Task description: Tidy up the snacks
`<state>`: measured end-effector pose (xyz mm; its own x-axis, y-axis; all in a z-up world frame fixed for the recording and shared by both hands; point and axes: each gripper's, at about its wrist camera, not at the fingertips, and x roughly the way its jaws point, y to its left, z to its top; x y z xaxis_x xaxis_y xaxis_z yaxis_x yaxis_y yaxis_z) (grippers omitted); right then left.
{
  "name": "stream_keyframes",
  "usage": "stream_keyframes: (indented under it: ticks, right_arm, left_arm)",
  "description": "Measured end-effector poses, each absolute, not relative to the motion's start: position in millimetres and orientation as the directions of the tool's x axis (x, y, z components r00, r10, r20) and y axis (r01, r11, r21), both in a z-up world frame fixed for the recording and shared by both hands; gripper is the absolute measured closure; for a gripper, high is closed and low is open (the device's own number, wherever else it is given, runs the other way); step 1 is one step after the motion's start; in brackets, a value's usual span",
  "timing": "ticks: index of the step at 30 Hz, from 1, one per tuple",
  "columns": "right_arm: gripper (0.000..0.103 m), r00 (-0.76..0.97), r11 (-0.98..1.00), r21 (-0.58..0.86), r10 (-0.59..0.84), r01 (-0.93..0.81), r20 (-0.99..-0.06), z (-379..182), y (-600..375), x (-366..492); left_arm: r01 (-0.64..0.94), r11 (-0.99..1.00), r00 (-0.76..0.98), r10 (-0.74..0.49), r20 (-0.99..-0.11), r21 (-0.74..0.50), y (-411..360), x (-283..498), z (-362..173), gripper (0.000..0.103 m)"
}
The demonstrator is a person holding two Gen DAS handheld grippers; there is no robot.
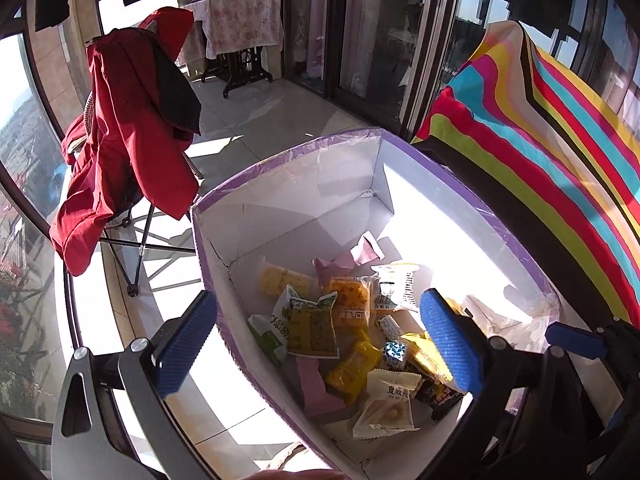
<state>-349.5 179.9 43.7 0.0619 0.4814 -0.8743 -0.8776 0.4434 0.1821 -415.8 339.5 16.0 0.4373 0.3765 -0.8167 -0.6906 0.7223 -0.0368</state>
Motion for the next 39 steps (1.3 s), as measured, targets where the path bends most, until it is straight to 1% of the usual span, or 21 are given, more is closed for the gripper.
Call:
stream_keyframes:
  ticks: [39]
  right_arm:
    - [0.016,0.049,0.461,0.197,0.47,-0.865,-0.881,37.6,177.0,-347.4]
  left_arm:
    - [-0.686,0.723,0.441,0.333,-0.833,-0.074,342.5,-415.4,7.9,0.002]
